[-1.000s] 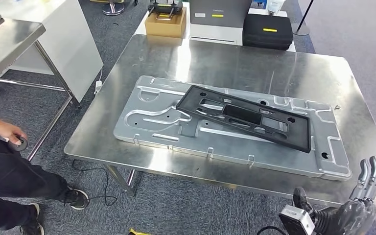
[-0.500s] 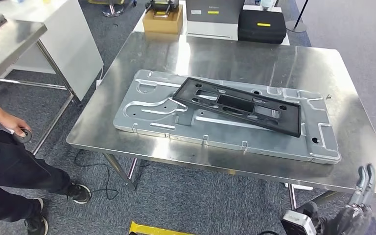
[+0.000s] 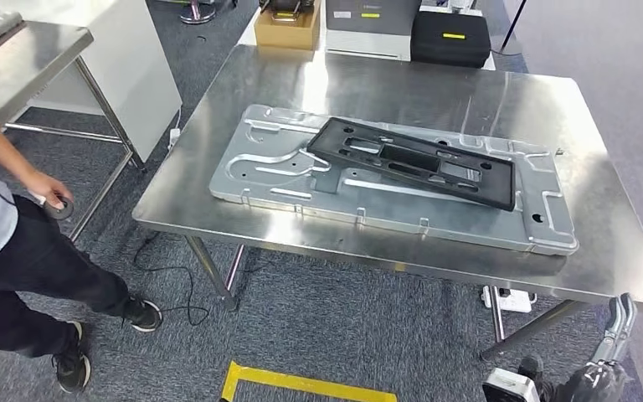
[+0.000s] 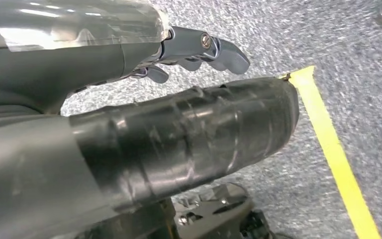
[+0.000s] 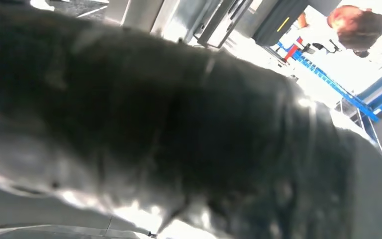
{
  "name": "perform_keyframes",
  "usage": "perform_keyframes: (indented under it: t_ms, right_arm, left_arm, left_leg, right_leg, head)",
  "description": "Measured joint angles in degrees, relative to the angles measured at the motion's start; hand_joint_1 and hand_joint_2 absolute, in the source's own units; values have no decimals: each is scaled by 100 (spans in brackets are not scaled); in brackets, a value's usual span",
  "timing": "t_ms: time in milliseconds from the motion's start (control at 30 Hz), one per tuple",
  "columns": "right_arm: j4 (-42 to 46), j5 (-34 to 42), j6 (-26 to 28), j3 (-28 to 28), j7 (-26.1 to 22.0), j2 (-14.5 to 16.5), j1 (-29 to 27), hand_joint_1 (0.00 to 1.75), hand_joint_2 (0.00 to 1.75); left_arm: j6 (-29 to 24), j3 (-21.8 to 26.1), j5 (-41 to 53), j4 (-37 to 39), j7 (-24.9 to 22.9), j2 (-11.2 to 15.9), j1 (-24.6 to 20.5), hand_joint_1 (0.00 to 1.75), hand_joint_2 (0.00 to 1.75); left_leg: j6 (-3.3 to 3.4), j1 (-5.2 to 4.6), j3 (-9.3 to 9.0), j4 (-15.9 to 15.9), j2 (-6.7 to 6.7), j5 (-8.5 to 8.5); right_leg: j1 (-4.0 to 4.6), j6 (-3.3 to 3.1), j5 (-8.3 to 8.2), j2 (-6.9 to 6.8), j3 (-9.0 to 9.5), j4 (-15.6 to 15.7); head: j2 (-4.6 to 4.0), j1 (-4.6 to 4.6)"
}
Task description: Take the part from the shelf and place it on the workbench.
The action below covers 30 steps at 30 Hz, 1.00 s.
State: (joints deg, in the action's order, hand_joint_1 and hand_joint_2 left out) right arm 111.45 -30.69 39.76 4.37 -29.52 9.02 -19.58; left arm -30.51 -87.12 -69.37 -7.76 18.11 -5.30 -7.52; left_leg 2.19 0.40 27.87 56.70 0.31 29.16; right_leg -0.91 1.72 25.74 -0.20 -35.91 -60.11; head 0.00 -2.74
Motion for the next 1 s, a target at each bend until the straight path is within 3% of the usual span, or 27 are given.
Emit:
perform_keyframes:
  t_ms: [67,100,133,167,200,267,333,400,467,500,533,600,633,667,700,733,800,867,900,967,1000]
  right_arm:
    - [-20,32,0,0,-3,14,-24,0,0]
    - [-33,43,0,0,-3,22,-30,0,0]
    - [-49,58,0,0,-3,29,-37,0,0]
    - [-66,76,0,0,-3,36,-42,0,0]
    - [-84,94,0,0,-3,41,-47,0,0]
    - [-111,120,0,0,-3,45,-49,0,0]
    - [-120,126,0,0,-8,48,-46,0,0]
    - [-123,131,0,1,-21,54,-48,0,0]
    - [-130,144,0,2,-31,66,-53,0,0]
    - [-134,154,0,2,-32,74,-52,0,0]
    - [-138,161,0,2,-33,85,-52,0,0]
    - [-151,172,0,3,-33,101,-57,0,0]
    - [-161,173,0,4,-33,104,-60,0,0]
    - [-172,174,0,4,-33,107,-62,0,0]
    - [-182,174,0,4,-33,109,-63,0,0]
    - [-192,175,0,4,-33,110,-64,0,0]
    - [-201,175,0,4,-33,110,-65,0,0]
    - [-201,175,1,4,-35,110,-65,0,0]
    - [-201,175,2,4,-36,112,-65,0,0]
    - [-201,175,2,4,-37,114,-69,0,0]
    - [-202,175,2,4,-37,115,-73,0,0]
  left_arm:
    - [0,0,-5,0,4,5,-1,0,0]
    - [-1,0,-5,0,5,8,0,0,0]
    - [-1,0,-5,0,7,9,3,0,0]
    - [-1,0,-6,0,7,10,6,0,0]
    - [-1,0,-6,0,7,11,7,0,0]
    - [-1,0,-7,0,7,12,6,0,0]
    - [-1,0,-7,0,7,10,4,0,0]
    - [-2,0,-7,0,8,8,4,0,0]
    - [-2,0,-8,0,8,10,9,0,0]
    - [-3,0,-9,0,7,10,12,0,0]
    - [-3,0,-10,0,7,11,14,0,0]
    - [-4,0,-11,0,5,12,15,0,0]
    - [-4,0,-11,0,5,12,17,0,0]
    - [-4,0,-11,0,5,12,18,0,0]
    - [-3,0,-12,0,5,13,19,0,0]
    - [-3,0,-12,0,5,13,20,0,0]
    - [-3,0,-13,0,5,15,12,0,0]
    - [-3,0,-12,0,4,16,3,0,0]
    - [-3,0,-11,0,4,16,3,0,0]
    - [-2,0,-12,0,3,16,12,0,0]
    - [-2,0,-12,0,3,17,12,0,0]
  left_leg:
    - [92,1,139,-14,27,-122]
    - [110,-8,214,-10,33,-179]
    - [112,-18,292,-2,38,-237]
    - [110,-29,369,8,41,-294]
    - [102,-37,445,22,42,-346]
    - [82,-50,578,59,40,-432]
    - [38,-70,664,104,34,-501]
    - [-30,-73,698,116,34,-579]
    - [-107,-66,720,117,28,-621]
    - [-143,-61,760,182,19,-530]
    - [-178,-54,828,354,10,-328]
    - [-241,-23,1024,1012,1,256]
    - [-268,-10,1098,1385,2,462]
    - [-289,1,1113,1645,2,523]
    - [-303,11,1034,1716,3,445]
    - [-309,21,858,1580,3,287]
    - [-298,26,258,796,0,81]
    - [-240,5,-156,143,-11,139]
    - [-200,-12,-203,22,-17,187]
    - [-90,-13,-134,-1,-9,128]
    - [-20,-8,-94,-10,4,75]
  right_leg:
    - [-10,34,514,9,-194,-525]
    - [-12,49,773,10,-300,-893]
    - [-12,60,927,10,-366,-1220]
    - [-12,64,951,10,-360,-1417]
    - [-10,57,854,10,-253,-1411]
    - [4,6,552,10,252,-832]
    - [44,-72,499,8,815,-7]
    - [85,-132,557,7,1014,372]
    - [69,-192,469,-2,953,417]
    - [52,-233,409,-12,905,434]
    - [32,-267,343,-23,842,451]
    - [24,-302,223,-37,683,444]
    - [25,-300,163,-42,595,431]
    - [25,-292,105,-46,507,412]
    - [23,-279,54,-48,416,383]
    - [20,-262,12,-49,328,346]
    - [20,-214,-53,-47,179,248]
    - [27,-147,-111,-47,100,175]
    - [28,-111,-147,-48,81,162]
    - [19,-35,-197,-46,65,155]
    - [11,-3,-117,-38,31,95]
  head:
    - [0,-2]
    - [0,-2]
    - [0,-2]
    - [0,-1]
    - [0,-1]
    - [0,-1]
    - [0,2]
    - [0,1]
    - [0,-3]
    - [0,1]
    - [0,7]
    - [0,17]
    - [0,20]
    - [0,20]
    - [0,20]
    - [0,21]
    - [0,21]
    - [0,16]
    - [0,17]
    - [0,19]
    - [0,19]
